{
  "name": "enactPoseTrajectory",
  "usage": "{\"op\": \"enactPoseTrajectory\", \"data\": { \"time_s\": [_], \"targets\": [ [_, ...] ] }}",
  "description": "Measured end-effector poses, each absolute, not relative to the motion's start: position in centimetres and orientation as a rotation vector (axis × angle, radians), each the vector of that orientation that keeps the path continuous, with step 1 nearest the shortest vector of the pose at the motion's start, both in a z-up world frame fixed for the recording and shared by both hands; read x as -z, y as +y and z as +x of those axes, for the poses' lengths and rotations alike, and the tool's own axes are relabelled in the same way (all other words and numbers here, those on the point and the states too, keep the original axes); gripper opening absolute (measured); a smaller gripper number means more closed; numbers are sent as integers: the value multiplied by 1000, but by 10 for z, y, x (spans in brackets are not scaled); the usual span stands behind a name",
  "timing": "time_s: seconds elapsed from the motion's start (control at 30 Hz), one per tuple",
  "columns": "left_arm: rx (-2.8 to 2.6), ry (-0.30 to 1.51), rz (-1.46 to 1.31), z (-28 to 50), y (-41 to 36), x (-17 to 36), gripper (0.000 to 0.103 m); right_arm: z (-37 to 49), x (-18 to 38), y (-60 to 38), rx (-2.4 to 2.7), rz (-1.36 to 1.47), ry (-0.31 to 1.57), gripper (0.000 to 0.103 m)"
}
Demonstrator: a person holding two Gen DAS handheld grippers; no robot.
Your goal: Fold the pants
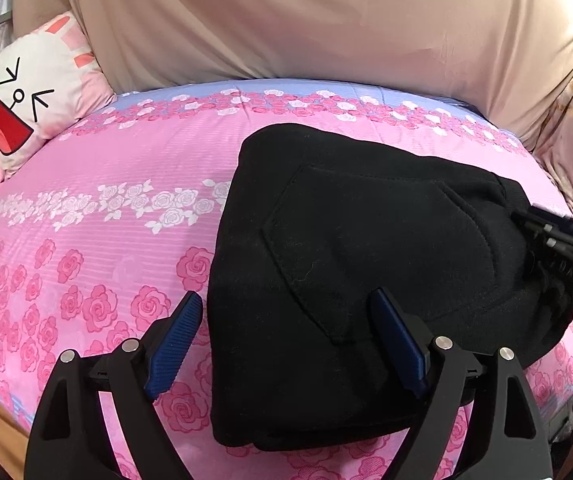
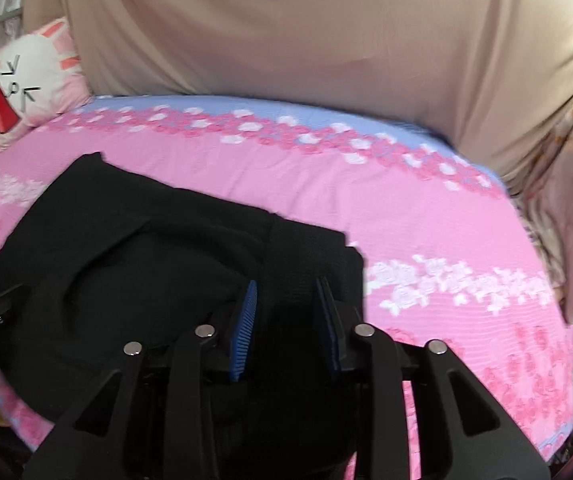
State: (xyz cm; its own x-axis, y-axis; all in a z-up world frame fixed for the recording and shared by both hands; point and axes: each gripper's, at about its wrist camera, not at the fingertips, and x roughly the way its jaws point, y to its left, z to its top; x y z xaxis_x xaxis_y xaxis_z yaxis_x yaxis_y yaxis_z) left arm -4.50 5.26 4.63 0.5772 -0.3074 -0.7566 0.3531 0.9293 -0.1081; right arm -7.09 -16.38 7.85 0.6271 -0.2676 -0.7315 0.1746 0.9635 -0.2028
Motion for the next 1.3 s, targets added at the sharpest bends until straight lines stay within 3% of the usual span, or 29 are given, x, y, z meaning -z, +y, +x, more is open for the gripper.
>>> {"op": "enactPoseTrajectory", "data": {
  "time_s": [0.13, 0.17, 0.2, 0.33, 0.47, 0.73, 0.8, 0.87, 0.9, 0.93, 0.97, 1.0, 1.07, 1.3],
  "targets": [
    [431, 925, -14, -43, 68, -48, 87, -98, -89, -191, 210, 76, 823, 48],
    [439, 937, -30, -44, 72, -48, 87, -106, -92, -196, 215, 109, 812, 62],
    [447, 948, -48, -45, 77, -48, 87, -118, -94, -203, 222, 144, 800, 68],
    [456, 966, -64, -52, 87, -46, 88, -146, -85, -222, 207, 254, 837, 72],
    [463, 974, -87, -53, 88, -41, 89, -158, -74, -235, 170, 378, 851, 82],
    [584, 1097, -319, -29, 97, -16, 93, -150, -50, -247, 20, 613, 885, 82],
    [600, 1098, -306, -26, 93, -16, 93, -145, -48, -243, 18, 613, 877, 87],
    [628, 1102, -298, -22, 86, -17, 94, -139, -49, -235, 18, 582, 872, 84],
    [636, 1105, -296, -21, 83, -17, 93, -138, -49, -231, 7, 584, 867, 66],
    [660, 1108, -298, -20, 80, -19, 82, -137, -51, -228, 15, 569, 861, 62],
    [689, 1107, -299, -21, 78, -22, 73, -139, -58, -219, 26, 511, 850, 49],
    [684, 1090, -265, -25, 75, -29, 69, -140, -63, -215, 33, 477, 845, 42],
    [672, 1064, -194, -36, 73, -42, 56, -145, -73, -208, 38, 434, 839, 38],
    [734, 1143, -138, -72, 82, -53, 52, -188, -83, -199, 32, 390, 870, 39]
  ]
}}
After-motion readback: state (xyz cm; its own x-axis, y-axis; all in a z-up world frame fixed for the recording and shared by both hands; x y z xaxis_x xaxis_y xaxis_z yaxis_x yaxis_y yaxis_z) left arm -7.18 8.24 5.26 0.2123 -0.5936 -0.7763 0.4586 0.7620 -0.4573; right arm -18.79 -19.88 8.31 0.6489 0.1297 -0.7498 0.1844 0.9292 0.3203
